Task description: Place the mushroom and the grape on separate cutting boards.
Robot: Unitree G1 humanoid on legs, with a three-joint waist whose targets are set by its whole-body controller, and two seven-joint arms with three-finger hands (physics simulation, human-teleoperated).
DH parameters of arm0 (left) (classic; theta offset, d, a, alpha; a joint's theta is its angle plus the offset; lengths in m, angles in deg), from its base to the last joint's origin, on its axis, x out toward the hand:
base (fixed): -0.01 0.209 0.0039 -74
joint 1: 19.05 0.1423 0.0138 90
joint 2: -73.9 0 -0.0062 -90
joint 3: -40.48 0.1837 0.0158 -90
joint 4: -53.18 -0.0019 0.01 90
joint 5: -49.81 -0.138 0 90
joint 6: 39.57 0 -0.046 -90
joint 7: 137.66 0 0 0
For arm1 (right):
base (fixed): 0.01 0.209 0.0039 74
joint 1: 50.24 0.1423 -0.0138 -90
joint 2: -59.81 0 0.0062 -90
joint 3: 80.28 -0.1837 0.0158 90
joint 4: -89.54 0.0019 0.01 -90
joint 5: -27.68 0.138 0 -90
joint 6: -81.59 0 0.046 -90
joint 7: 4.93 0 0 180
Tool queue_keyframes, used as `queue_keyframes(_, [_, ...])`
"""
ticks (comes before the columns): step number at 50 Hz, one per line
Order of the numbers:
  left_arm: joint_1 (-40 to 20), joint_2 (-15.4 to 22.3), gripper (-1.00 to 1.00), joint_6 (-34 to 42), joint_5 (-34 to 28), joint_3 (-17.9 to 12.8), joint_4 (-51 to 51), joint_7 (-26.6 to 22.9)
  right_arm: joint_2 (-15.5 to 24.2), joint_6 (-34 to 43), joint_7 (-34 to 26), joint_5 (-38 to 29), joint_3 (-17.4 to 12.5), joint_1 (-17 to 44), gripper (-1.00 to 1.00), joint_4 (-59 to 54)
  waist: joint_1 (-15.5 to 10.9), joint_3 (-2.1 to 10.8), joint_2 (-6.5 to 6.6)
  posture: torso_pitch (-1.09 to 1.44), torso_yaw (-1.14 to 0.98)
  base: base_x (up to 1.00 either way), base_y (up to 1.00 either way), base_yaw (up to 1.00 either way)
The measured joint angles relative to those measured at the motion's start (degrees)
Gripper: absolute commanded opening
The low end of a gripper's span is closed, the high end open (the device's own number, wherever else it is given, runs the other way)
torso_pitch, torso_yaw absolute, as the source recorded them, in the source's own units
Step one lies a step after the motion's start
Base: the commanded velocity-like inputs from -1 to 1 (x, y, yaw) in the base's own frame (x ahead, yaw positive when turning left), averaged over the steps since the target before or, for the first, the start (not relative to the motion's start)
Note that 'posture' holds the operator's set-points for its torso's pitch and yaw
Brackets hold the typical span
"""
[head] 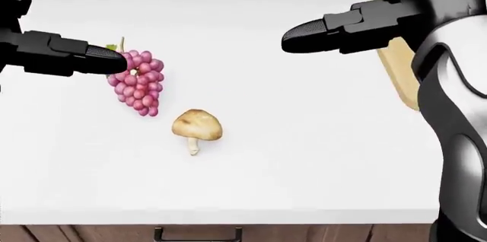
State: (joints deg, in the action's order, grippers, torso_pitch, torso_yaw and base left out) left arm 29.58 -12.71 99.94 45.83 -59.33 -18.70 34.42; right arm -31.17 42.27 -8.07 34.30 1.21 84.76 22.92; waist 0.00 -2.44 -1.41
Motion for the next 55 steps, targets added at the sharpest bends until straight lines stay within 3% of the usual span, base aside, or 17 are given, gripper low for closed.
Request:
queue_keyframes(5, [-0.84, 0.11, 1.00, -0.30, -0.69, -0.24, 0.08, 0.26, -0.11, -0.78, -0.18, 0.65, 0.02, 0.15, 1.00, 1.08, 0.57, -0.93, 1.96, 0.00, 0.00, 0.05, 0.00, 0.00])
queue_keyframes(7, [-1.05, 0.10, 1.00, -0.45, -0.88, -0.24, 0.11, 0.25, 0.05, -0.41, 0.04, 0.91, -0.08, 0.20, 1.00, 1.73, 1.25, -0.53, 3.81, 0.00, 0.00, 0.00, 0.00, 0.00])
queue_keyframes(12, [0.50, 0.27, 1.00, 0.43, -1.11, -0.96, -0.63, 0.11, -0.08, 2.92, 0.00, 0.91, 1.78, -0.90, 1.00, 3.38, 0.73, -0.73, 1.57, 0.00, 0.00, 0.00, 0.00, 0.00])
queue_keyframes(16, [0.90, 0.25, 1.00, 0.51, -1.23, -1.25, -0.55, 0.27, -0.20, 5.73, -0.87, -0.86, 3.17, -0.48, 1.00, 5.43, 0.28, -0.45, 1.02, 0.00, 0.00, 0.00, 0.00, 0.00])
queue_keyframes(25, [1.86, 0.69, 1.00, 0.26, -0.74, -1.74, 1.84, -0.02, -3.91, 6.88, -4.93, -7.31, 7.56, -2.33, 1.00, 5.87, -0.01, 0.03, 1.39, 0.00, 0.00, 0.00, 0.00, 0.00])
queue_keyframes(35, [0.68, 0.86, 1.00, 0.72, -0.77, -1.27, 0.67, -0.02, -4.93, 9.90, -13.97, -17.30, 11.35, -5.25, 1.00, 11.42, 0.07, -0.09, 1.60, 0.00, 0.00, 0.00, 0.00, 0.00])
queue_keyframes(43, [0.93, 0.60, 1.00, -0.13, -0.81, -1.31, 0.13, 0.23, -7.50, 10.16, -20.46, -24.99, 12.58, -6.41, 1.00, 12.90, 0.25, -0.02, 1.98, 0.00, 0.00, 0.00, 0.00, 0.00])
queue_keyframes(47, [1.13, 0.71, 1.00, 0.06, -0.67, -1.40, 0.35, 0.20, -9.00, 10.40, -22.85, -28.88, 14.92, -6.69, 1.00, 13.82, 0.34, -0.01, 2.11, 0.00, 0.00, 0.00, 0.00, 0.00])
queue_keyframes(55, [1.72, 0.58, 1.00, -0.61, -0.51, -1.64, 0.39, 0.47, -14.53, 4.70, -25.87, -35.42, 17.21, -7.04, 1.00, 7.00, 0.46, 0.20, 2.51, 0.00, 0.00, 0.00, 0.00, 0.00])
